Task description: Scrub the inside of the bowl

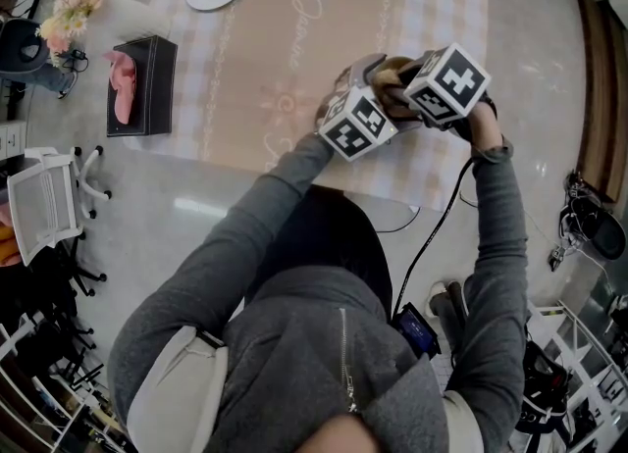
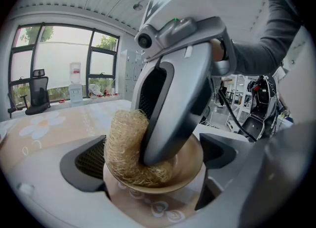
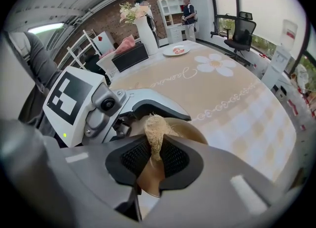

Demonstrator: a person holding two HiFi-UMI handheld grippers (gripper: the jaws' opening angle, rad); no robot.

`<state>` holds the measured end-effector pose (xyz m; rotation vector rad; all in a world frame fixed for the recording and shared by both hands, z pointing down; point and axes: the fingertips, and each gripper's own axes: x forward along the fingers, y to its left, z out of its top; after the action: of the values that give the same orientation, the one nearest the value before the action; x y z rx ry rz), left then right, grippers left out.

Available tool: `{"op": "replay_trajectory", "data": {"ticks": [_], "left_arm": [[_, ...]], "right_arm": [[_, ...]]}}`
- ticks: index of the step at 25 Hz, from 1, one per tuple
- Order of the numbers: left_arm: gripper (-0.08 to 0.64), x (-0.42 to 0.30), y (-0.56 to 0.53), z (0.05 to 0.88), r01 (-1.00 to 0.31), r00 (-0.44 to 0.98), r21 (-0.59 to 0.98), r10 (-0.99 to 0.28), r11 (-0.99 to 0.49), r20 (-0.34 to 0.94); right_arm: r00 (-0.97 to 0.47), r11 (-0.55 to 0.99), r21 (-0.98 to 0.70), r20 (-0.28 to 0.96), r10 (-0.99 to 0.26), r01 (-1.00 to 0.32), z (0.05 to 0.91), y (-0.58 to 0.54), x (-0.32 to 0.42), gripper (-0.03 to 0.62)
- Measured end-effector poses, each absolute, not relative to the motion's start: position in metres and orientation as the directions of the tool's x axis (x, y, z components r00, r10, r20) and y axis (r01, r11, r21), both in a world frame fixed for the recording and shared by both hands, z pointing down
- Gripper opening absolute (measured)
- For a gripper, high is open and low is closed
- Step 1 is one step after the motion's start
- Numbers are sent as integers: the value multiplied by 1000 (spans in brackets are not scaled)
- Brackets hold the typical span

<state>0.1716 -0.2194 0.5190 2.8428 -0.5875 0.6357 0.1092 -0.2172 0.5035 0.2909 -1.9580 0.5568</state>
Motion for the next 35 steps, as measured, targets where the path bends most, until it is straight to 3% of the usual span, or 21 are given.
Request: {"op": "replay_trajectory", "data": {"ticks": [15, 30, 35], "left_arm": [[585, 172, -219, 520, -412, 830, 76, -339, -908, 443], [585, 173, -219, 519, -412, 830, 78, -339, -908, 443], [585, 172, -219, 520, -412, 830, 77, -339, -908, 444]], "right_arm": [[-479, 789, -205, 869, -126, -579, 506, -235, 117, 58], [-393, 768, 51, 837, -382, -638, 502, -245, 127, 63], [-378, 769, 85, 833, -404, -634, 503, -245, 128, 63]]}}
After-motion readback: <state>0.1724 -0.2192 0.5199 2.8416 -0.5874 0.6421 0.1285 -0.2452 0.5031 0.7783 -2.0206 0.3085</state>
